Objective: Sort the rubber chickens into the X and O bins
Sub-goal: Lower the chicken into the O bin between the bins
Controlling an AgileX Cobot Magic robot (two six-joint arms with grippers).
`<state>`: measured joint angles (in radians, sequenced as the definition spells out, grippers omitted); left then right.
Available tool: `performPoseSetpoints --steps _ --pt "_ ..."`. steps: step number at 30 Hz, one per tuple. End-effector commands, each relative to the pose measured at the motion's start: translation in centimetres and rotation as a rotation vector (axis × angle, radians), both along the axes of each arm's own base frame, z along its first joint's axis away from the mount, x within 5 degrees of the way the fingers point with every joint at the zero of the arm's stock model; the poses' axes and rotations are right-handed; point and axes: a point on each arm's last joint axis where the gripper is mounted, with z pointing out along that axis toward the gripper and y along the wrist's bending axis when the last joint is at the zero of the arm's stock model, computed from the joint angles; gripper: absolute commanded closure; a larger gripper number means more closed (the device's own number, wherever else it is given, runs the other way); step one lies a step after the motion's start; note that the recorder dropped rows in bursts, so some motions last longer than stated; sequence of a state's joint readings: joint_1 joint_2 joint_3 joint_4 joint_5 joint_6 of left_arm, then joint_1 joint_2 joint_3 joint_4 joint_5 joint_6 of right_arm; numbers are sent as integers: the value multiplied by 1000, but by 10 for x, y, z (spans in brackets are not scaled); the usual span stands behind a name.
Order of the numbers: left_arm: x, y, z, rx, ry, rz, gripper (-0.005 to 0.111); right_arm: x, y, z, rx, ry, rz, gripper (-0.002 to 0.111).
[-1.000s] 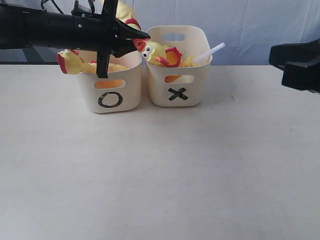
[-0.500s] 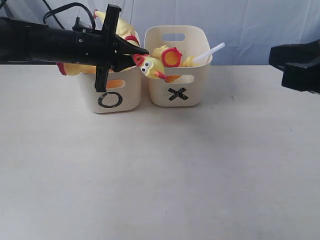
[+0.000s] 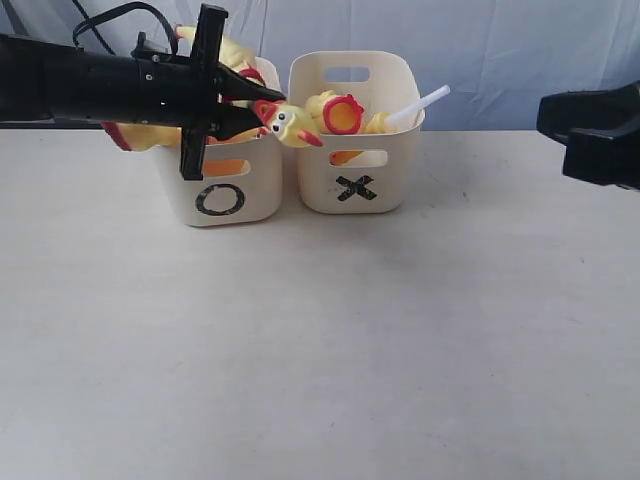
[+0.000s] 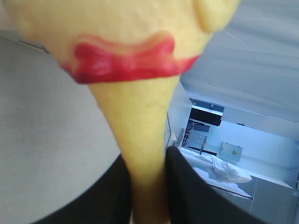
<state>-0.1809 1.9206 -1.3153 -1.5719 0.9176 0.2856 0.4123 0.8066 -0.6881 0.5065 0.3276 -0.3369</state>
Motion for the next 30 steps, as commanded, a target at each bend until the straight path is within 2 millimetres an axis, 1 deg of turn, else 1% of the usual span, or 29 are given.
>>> performPoseSetpoints --steps 1,3,6,10,12,13,18,25,28,30 --pt "0 1 4 -32 1 12 73 -1 -1 -1 -9 -2 -1 109" --pt "0 0 4 -34 1 10 67 -1 -1 -1 -9 -2 -1 109" --pt "0 0 5 -46 3 14 64 -1 -1 -1 -10 -2 -1 109" --pt "1 0 10 -106 4 34 60 -1 -1 -1 -11 2 1 109" --pt "2 0 11 -117 6 40 56 -1 -1 -2 -13 6 4 109" --pt "2 0 11 -117 6 46 51 -1 -1 -2 -14 8 5 109" --pt "2 0 11 -116 8 45 37 -1 -1 -2 -16 8 6 109" --pt "2 -1 15 -165 13 50 35 -2 0 -3 -18 15 10 109" --pt "1 0 20 -220 80 37 35 -2 0 -3 -19 16 11 109" --pt "1 0 23 -235 72 15 35 -2 0 -3 -19 16 11 109"
